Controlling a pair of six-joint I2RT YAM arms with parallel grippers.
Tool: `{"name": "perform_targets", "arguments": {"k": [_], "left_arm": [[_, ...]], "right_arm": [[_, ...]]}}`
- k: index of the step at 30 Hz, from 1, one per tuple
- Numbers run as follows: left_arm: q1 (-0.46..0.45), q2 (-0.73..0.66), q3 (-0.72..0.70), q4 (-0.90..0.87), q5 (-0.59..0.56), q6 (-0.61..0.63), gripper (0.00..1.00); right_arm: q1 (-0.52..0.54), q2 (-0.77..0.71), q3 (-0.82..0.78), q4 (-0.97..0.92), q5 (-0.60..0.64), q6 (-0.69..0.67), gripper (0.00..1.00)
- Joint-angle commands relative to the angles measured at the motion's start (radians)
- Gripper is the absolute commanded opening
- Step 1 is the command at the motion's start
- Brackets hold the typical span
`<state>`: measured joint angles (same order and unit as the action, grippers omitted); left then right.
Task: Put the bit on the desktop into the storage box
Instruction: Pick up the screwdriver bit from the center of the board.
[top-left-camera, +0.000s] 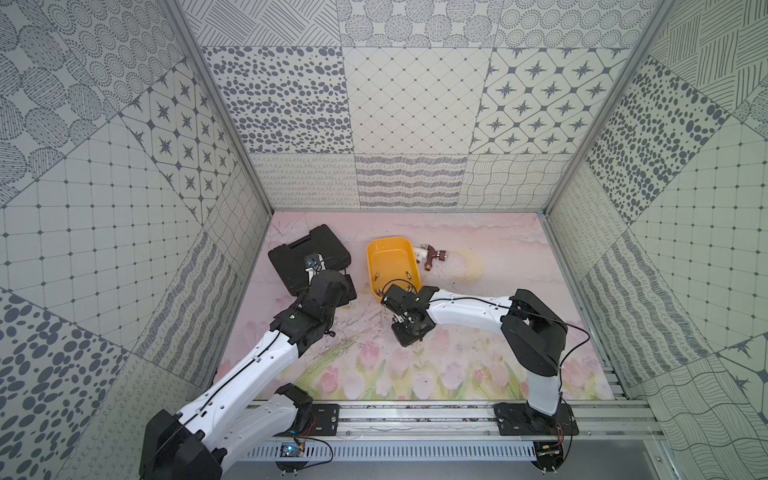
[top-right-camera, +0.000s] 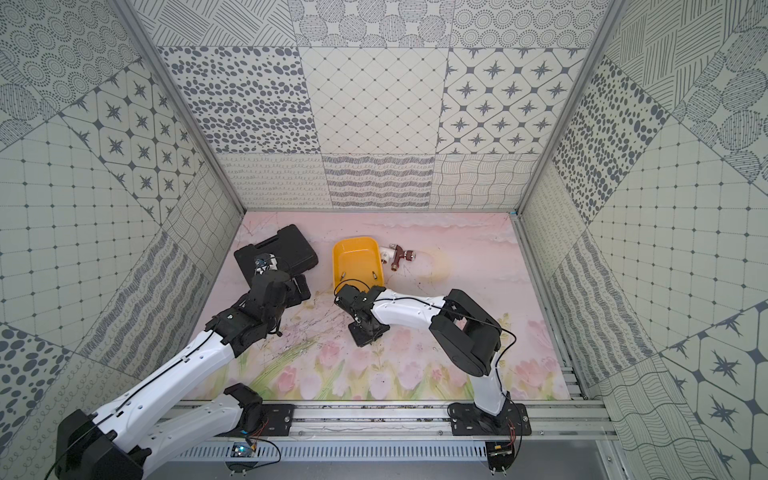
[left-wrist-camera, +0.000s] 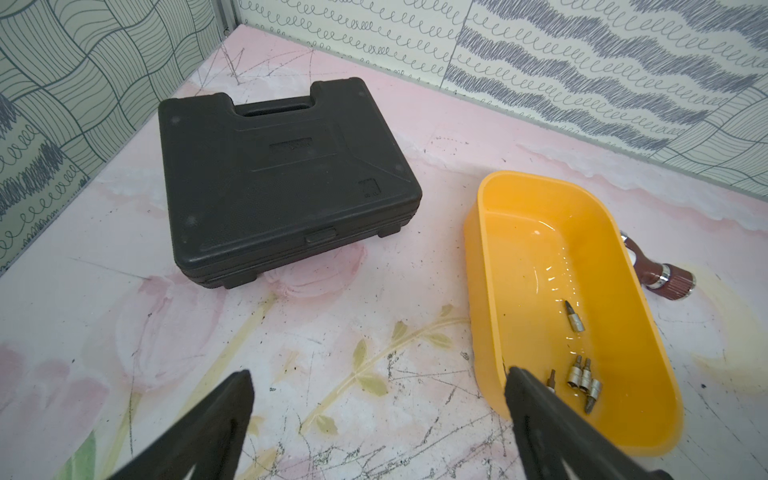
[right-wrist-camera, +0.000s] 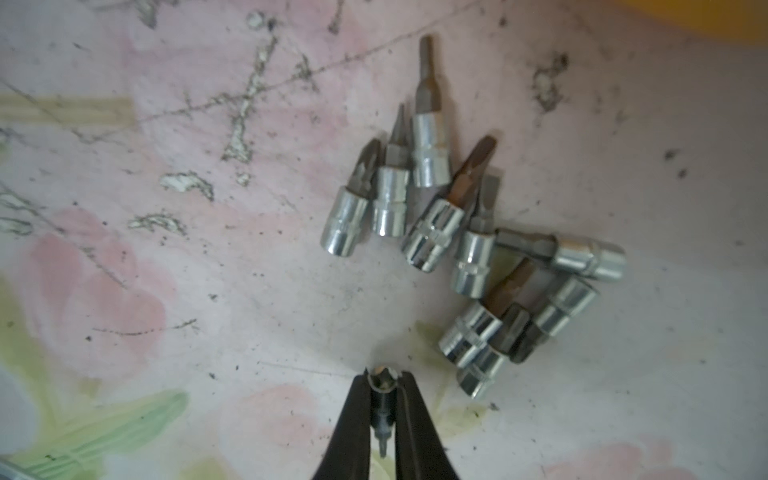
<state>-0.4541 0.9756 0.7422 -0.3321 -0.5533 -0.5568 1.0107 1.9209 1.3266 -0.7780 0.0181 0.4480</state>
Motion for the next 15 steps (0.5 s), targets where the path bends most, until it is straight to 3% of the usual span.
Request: {"name": "perform_targets", "arguments": {"k": [1,15], "left_arm": [[0.005,-0.012,-0.007,-0.001,-0.028,-0.021,0.99],[0.005,-0.01,-0.014,-0.009,0.01,-0.036,0.99]], "right_arm": [[0.001,-0.08,0.048,0.008,-0.002,-0.014,0.08],[-0.092,-0.13,0.209,0.009,0.007,-0.096,0.07]]}}
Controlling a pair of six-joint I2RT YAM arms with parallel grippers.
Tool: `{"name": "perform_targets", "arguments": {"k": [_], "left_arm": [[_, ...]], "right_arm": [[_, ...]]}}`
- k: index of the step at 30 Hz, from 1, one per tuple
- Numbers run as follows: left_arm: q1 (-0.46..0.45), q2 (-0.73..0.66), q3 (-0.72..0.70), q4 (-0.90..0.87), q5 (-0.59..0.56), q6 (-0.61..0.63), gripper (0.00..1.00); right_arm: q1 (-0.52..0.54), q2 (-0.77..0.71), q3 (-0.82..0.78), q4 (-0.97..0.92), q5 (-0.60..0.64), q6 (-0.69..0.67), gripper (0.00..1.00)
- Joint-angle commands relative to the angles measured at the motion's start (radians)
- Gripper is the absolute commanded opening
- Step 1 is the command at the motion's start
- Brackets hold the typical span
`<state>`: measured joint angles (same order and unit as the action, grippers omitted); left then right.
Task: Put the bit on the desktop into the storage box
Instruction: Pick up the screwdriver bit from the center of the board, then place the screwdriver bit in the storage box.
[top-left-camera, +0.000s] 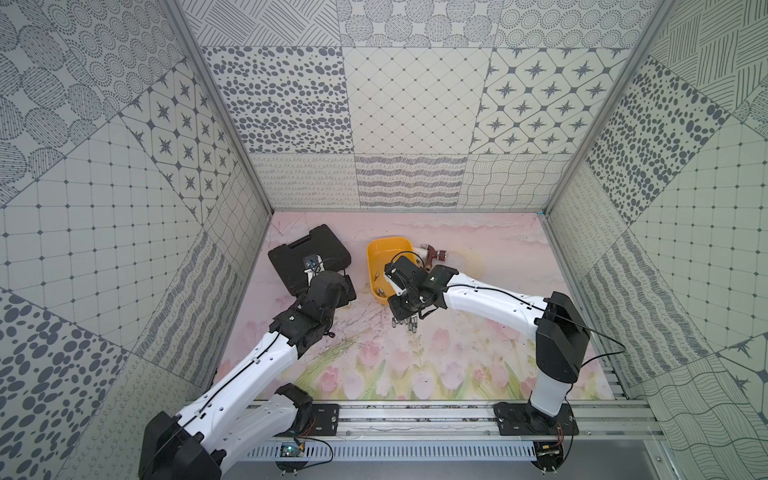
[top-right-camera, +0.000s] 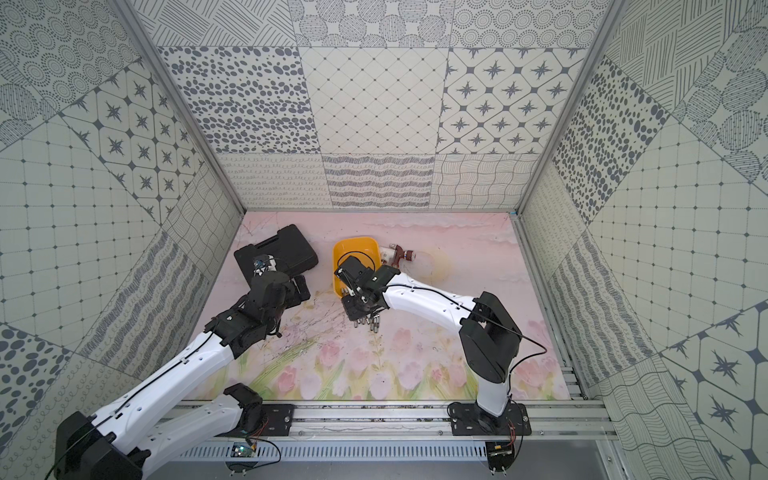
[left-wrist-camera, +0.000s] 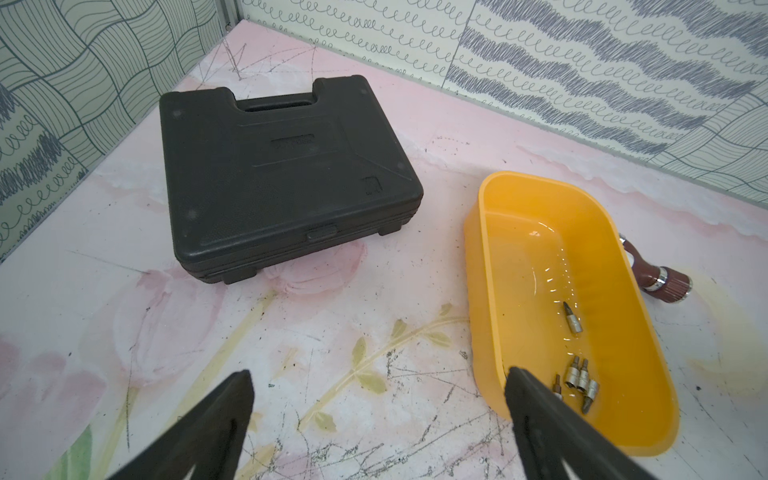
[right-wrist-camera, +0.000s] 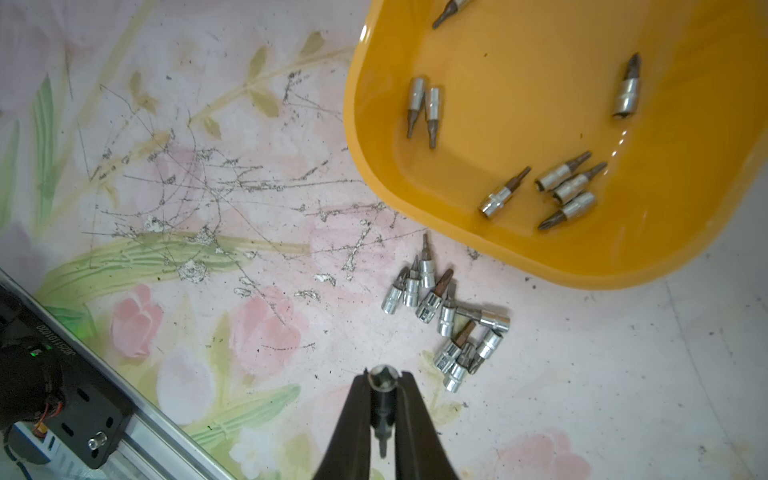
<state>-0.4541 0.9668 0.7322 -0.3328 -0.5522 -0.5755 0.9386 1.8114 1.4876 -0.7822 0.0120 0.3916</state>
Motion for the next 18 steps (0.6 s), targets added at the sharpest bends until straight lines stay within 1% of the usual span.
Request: {"name": "perform_targets", "arguments": {"k": [1,8,18], "left_arm": [[0.005,0.001,-0.004,-0.009,0.01,-0.019,0.99],[0.005,0.012,-0.002,-0.012,0.027,-0.024,0.99],[0.005,0.058,0.009,-0.011,0.053,-0.033,0.99]], "right_arm": [[-0.03,-0.018,0.063,0.012,0.022,-0.051,0.07],[-0.094,0.028,0.161,0.011,0.06,-0.101,0.06],[-0.149,0.176,0.292,0.012,0.078,-0.126,0.06]]}}
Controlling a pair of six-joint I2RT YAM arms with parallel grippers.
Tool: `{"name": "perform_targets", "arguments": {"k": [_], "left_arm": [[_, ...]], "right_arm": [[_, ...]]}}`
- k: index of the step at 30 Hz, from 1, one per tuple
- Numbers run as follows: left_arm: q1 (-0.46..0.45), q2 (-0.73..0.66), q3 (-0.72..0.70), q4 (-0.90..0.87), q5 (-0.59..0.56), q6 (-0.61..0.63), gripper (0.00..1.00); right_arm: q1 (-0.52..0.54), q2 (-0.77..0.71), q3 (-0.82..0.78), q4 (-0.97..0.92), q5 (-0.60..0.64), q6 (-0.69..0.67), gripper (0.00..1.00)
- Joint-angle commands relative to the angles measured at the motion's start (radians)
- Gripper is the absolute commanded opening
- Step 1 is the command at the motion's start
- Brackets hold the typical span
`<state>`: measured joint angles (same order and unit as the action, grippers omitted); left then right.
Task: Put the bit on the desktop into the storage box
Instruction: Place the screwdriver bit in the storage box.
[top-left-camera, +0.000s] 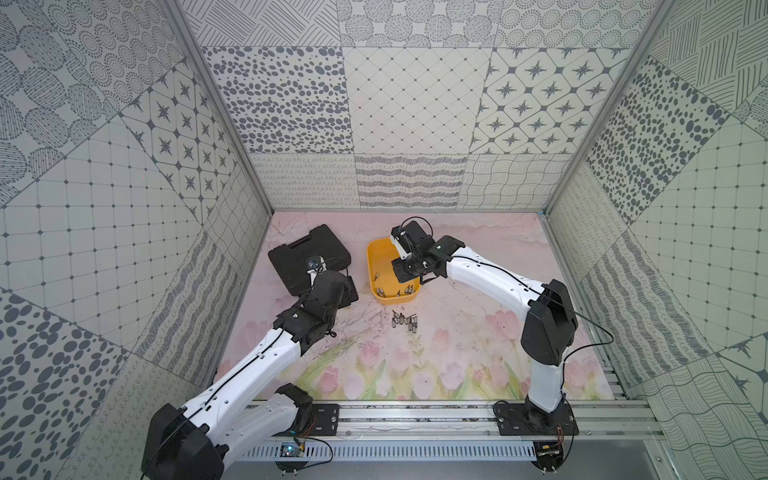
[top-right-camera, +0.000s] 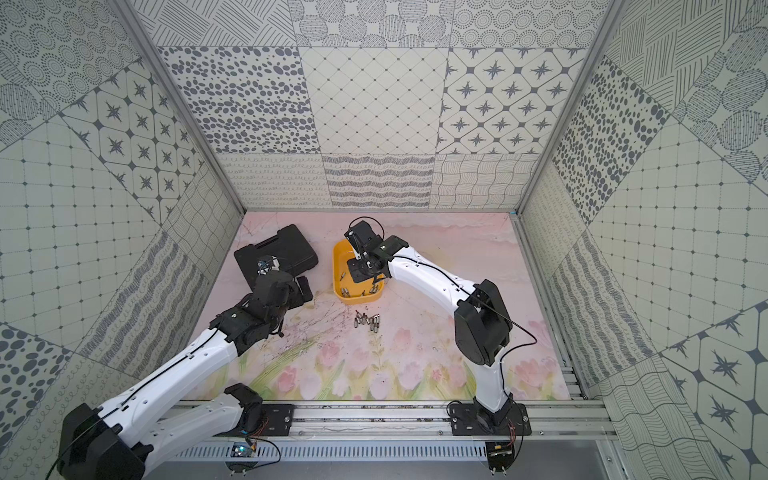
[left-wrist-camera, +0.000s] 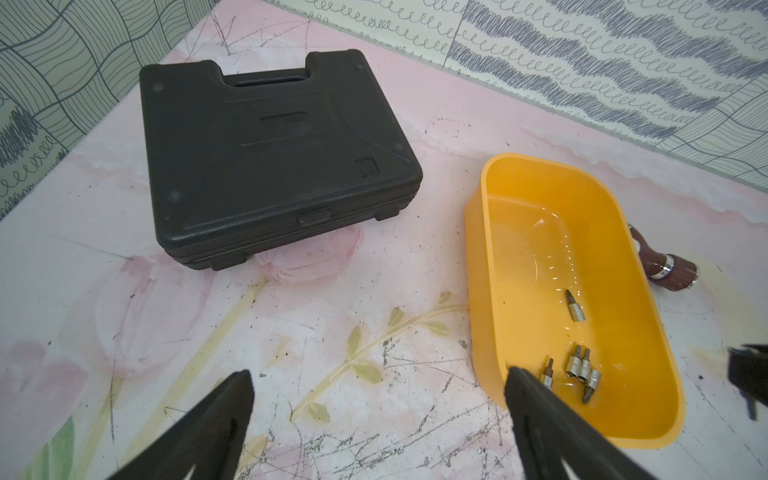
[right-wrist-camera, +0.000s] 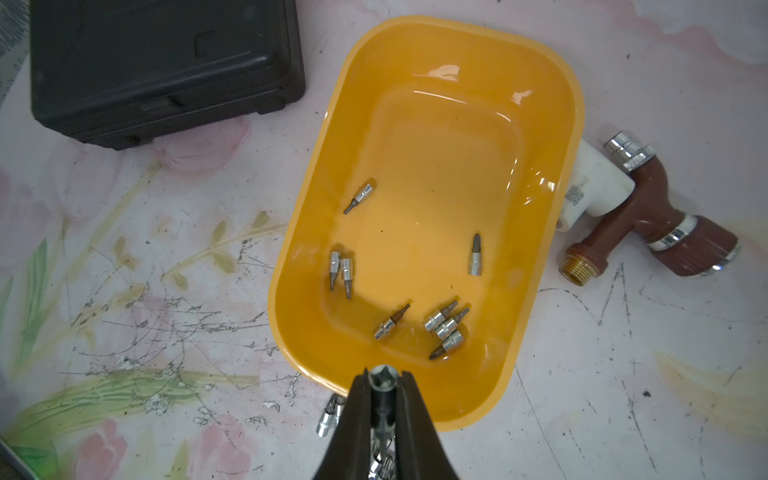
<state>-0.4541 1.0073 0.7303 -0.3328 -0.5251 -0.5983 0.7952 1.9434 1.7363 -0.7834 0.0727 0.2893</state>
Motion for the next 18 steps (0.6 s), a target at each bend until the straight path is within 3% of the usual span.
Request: {"name": "perform_targets", "arguments": {"k": [1,18], "left_arm": [[0.005,0.021,0.012,-0.009,0.031,-0.011,0.99],[0.005,0.045,0.018,-0.017,0.062,-0.021,1.0]], "right_arm": [[-0.008,0.06,0.054,0.011,0.019,-0.027,0.06],[-0.026,0.233,0.125,0.012,0.025,-0.025,0.07]]}}
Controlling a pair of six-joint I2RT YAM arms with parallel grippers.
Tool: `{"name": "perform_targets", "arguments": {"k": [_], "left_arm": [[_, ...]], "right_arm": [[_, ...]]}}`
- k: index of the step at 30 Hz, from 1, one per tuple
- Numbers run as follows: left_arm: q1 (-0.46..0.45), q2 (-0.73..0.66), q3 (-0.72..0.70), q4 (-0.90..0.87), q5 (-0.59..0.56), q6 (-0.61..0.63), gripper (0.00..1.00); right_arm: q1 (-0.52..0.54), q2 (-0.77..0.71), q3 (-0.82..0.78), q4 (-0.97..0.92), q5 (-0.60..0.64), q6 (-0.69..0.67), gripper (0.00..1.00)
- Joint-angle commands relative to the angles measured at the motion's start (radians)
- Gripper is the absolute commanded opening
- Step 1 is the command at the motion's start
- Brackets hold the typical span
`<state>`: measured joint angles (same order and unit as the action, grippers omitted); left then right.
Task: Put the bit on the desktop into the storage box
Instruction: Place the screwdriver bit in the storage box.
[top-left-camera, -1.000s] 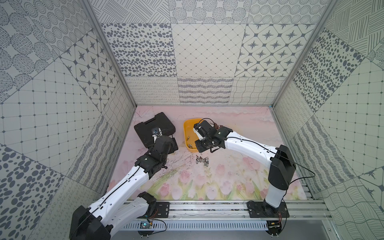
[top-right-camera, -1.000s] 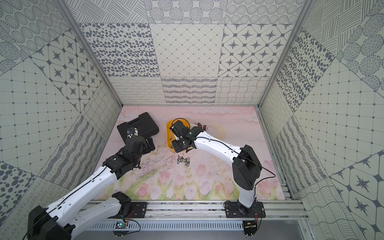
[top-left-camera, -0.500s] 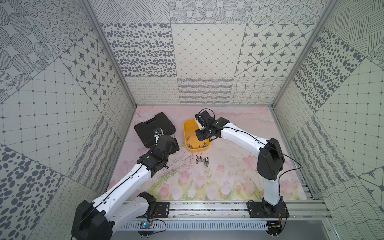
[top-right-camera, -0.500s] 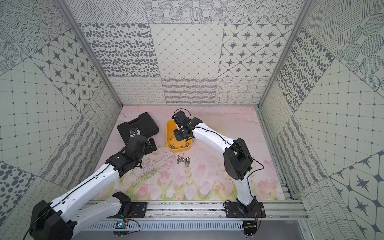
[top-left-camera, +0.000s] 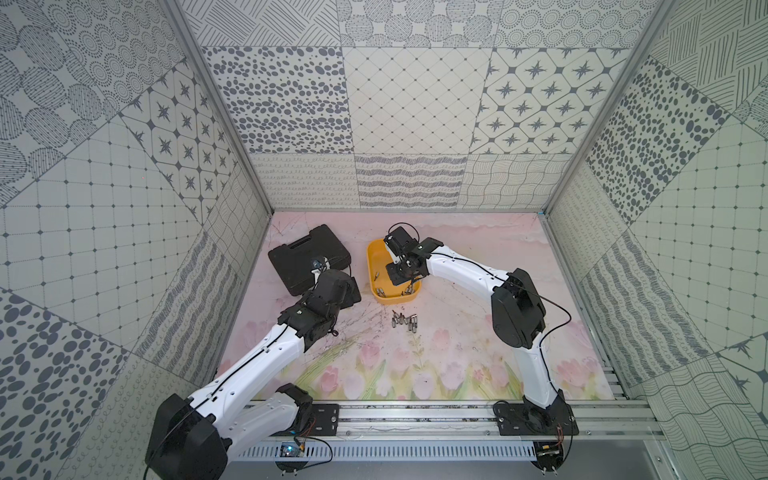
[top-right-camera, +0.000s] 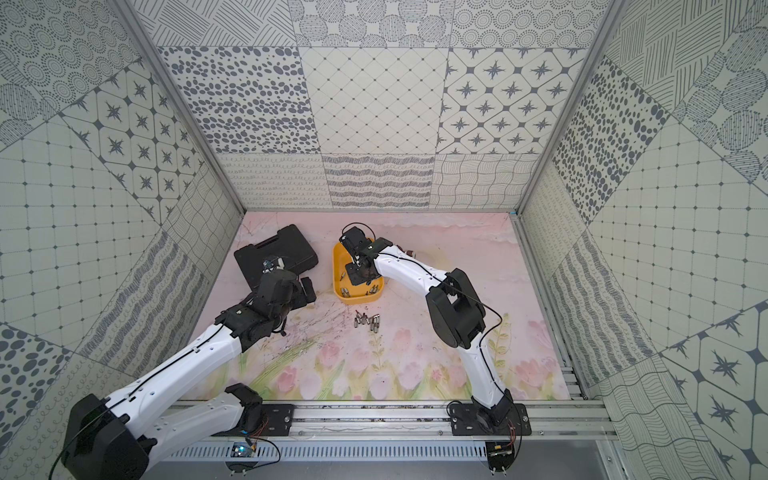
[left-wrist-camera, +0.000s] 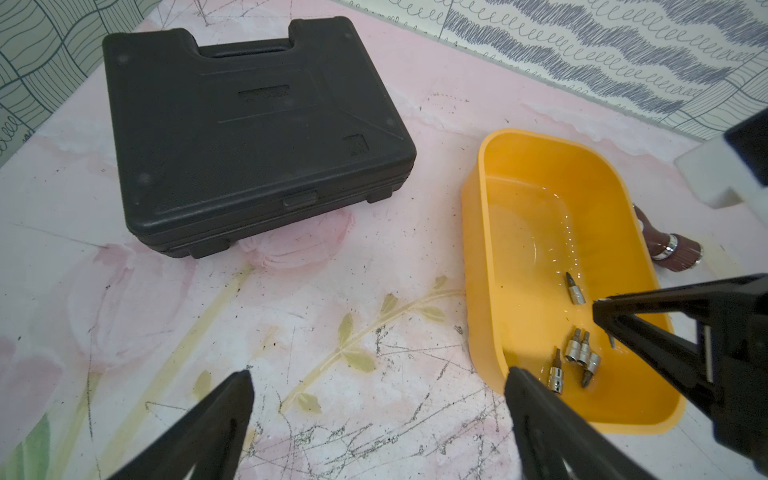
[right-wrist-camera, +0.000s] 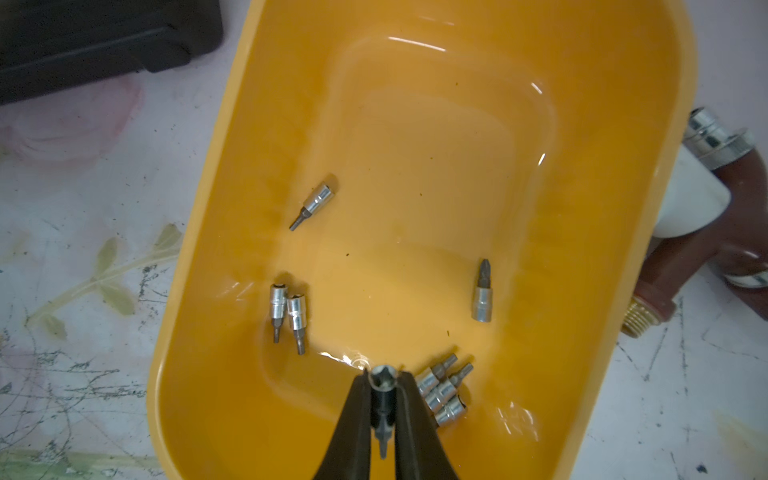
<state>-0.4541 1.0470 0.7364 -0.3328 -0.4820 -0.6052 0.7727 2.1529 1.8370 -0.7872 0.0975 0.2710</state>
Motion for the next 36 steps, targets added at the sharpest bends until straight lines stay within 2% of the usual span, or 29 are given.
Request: {"name": "perform_targets", "arguments": {"k": [1,20,27,36], "left_arm": [[0.005,0.007,0.012,-0.018,0.021,-0.014,1.0],[0.005,0.028,0.036,-0.023,0.046,-0.011,0.99],[0.005,0.027,0.047,-0.037,0.076,0.005,0.99],[0.005,0.022,0.066,-0.065,0.18,0.05,0.99]], "right_arm": [[-0.003,0.025,0.022,0.017,-0.002,-0.006,0.07],[-0.004,-0.006,0.002,0.016,0.017,0.003,0.15],[-0.006,-0.075,-0.032,0.016,0.003,0.004,0.3],[-0.008,-0.27,-0.168,0.054,0.067,0.006,0.39]]}}
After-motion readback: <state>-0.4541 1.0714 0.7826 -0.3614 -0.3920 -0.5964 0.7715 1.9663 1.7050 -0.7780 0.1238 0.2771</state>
